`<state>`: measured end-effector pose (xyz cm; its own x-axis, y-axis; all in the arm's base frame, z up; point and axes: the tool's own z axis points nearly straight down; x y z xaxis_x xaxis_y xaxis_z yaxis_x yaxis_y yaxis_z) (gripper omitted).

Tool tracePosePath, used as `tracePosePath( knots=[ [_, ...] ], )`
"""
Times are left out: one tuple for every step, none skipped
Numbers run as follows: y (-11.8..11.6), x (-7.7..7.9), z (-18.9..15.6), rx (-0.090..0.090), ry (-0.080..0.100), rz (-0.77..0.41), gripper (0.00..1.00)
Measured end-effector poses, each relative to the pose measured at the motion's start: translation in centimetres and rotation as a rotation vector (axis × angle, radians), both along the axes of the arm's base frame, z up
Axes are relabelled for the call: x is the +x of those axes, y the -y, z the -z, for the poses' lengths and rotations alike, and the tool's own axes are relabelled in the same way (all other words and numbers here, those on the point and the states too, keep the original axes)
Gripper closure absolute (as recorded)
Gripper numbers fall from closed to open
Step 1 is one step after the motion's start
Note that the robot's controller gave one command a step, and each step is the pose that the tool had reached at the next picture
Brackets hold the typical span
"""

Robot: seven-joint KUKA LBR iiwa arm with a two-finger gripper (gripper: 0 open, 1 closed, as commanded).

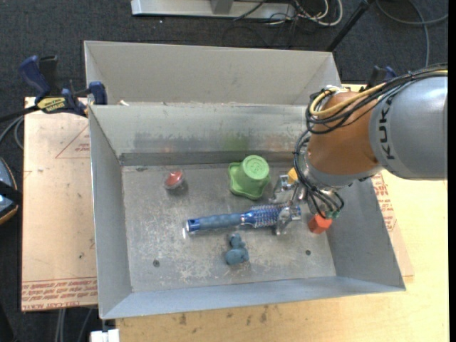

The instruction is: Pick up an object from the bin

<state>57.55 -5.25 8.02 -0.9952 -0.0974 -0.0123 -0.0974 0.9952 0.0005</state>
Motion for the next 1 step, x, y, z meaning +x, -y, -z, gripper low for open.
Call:
tracePosePath(
  knots=[
    [-0.05,0.18,-6.33,-0.002,-0.004,0.000,1.00]
  ],
)
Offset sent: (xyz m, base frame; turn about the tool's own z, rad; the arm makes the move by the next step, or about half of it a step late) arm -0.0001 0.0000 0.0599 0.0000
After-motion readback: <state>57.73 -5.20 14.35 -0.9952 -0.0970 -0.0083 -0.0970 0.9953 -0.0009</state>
